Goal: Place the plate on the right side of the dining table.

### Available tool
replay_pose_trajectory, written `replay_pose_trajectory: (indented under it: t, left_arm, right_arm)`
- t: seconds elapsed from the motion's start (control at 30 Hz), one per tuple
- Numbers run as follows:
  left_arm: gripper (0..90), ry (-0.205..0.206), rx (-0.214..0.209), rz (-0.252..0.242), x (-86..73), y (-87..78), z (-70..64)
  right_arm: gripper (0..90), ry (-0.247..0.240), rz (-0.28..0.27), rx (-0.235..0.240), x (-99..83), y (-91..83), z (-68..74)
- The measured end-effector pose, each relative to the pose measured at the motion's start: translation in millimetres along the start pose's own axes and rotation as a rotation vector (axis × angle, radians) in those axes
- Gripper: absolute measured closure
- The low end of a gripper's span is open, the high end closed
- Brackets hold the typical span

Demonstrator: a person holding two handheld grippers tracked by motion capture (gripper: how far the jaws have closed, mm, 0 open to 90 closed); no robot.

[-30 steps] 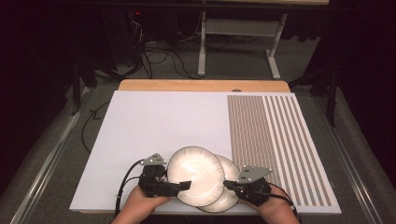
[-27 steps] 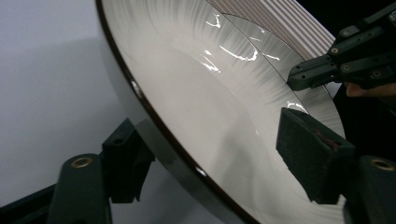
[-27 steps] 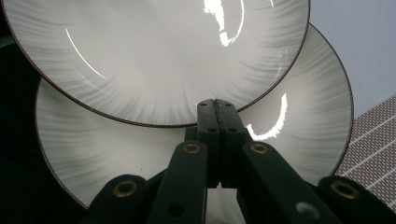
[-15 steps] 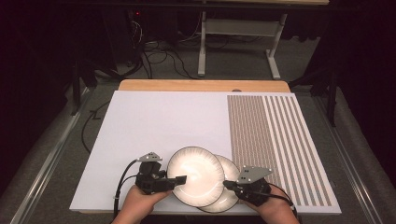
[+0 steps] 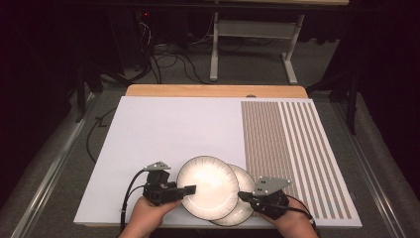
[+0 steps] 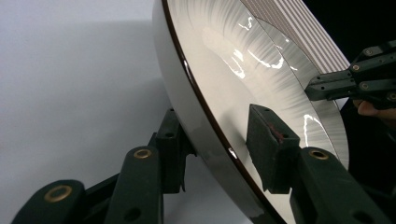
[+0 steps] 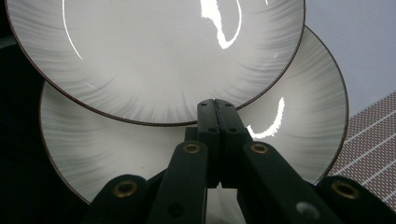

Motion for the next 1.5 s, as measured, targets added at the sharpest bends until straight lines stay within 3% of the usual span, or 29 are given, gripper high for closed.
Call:
replay_pose_trajectory:
  t: [0.43,0.5,0.77,1.03,1.3,1.5]
  left_arm:
    - [64.6,-0.014,-0.029,-0.027,0.1,-3.3,1.2]
    - [65.8,-0.031,-0.048,-0.040,-0.4,-3.8,2.5]
    - [68.5,-0.054,-0.080,-0.053,-1.2,-4.7,5.9]
    - [69.9,-0.067,-0.088,-0.066,-1.3,-6.5,7.3]
    - [72.4,-0.070,-0.098,-0.095,-0.5,-9.9,7.4]
    - [74.9,-0.065,-0.086,-0.160,1.4,-14.8,7.7]
  right_arm:
    - [90.0,-0.005,-0.017,-0.011,-0.6,-3.4,1.0]
    - [90.0,0.000,-0.017,-0.013,-0.6,-4.7,0.6]
    - [89.3,0.033,-0.078,-0.028,-1.6,-16.0,-3.9]
    - [81.4,0.098,-0.122,-0.078,-6.2,-28.0,-15.4]
    - [66.1,0.144,-0.154,-0.165,-11.9,-38.9,-26.7]
    - [55.2,0.184,-0.195,-0.212,-16.9,-48.7,-34.6]
Point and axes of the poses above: each handheld gripper's, and its own axes: y roughly forward along the jaws, x roughly out of its top, z roughly to its left, the point moved 1 cm from there along y, roughly forward along the jaws, and after that the axes turned 4 degrees about z, right-handed, at the moved point
